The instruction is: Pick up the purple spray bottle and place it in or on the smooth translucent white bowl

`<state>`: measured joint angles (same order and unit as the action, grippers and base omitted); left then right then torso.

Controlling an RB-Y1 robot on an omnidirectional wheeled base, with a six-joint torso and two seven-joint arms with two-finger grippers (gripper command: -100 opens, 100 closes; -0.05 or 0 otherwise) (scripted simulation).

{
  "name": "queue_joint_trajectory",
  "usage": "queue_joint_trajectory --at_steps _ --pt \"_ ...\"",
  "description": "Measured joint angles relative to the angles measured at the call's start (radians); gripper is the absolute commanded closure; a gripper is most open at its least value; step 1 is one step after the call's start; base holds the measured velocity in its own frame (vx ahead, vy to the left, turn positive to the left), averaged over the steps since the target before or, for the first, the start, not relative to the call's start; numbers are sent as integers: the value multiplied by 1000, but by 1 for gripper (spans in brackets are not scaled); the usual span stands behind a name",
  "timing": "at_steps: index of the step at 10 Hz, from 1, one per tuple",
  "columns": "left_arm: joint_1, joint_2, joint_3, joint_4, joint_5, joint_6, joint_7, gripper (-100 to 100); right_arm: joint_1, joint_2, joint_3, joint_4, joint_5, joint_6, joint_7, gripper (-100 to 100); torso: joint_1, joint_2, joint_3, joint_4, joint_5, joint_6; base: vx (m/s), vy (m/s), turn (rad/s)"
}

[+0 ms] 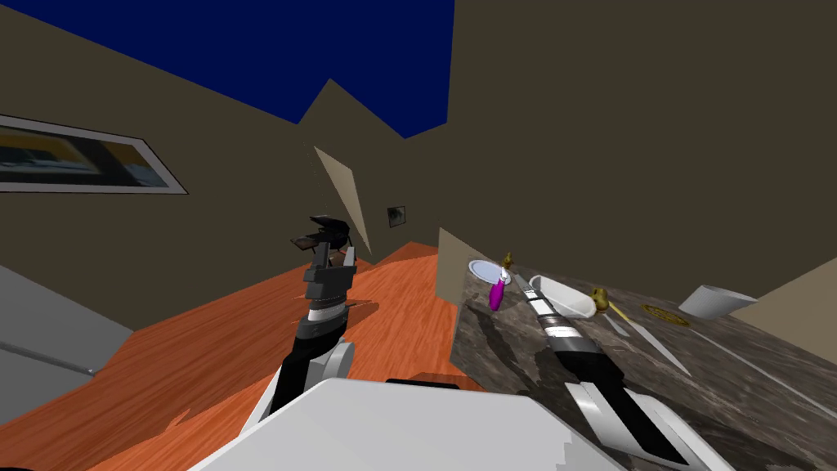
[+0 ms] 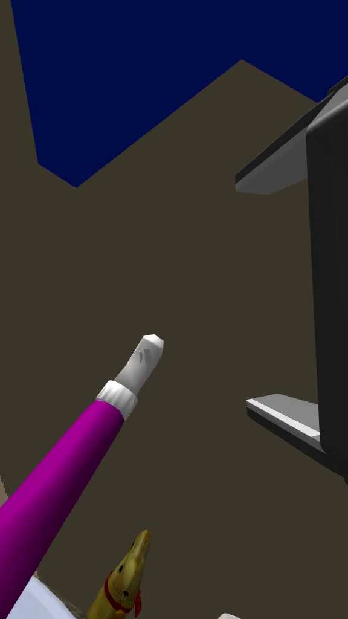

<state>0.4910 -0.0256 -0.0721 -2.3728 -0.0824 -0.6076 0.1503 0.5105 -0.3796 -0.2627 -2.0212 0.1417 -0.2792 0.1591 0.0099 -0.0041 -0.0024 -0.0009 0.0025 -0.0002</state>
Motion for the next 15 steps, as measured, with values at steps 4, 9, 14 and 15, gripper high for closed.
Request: queue_joint_trajectory --at_steps 4,9,14,15 --pt "0 0 0 0 0 0 0 0 16 -49 -31 49 45 88 41 -100 -3 1 1 0 -1 0 35 110 2" --pt "0 0 0 0 0 0 0 0 1 -109 -52 154 79 155 99 -100 -5 1 1 0 -1 0 30 92 25" --pt "0 0 0 0 0 0 0 0 -2 -208 -72 257 101 278 179 -100 -4 2 1 0 -1 0 24 116 46" --pt "0 0 0 0 0 0 0 0 -16 -215 -71 295 111 290 200 -100 -5 2 1 0 -1 0 27 90 55"
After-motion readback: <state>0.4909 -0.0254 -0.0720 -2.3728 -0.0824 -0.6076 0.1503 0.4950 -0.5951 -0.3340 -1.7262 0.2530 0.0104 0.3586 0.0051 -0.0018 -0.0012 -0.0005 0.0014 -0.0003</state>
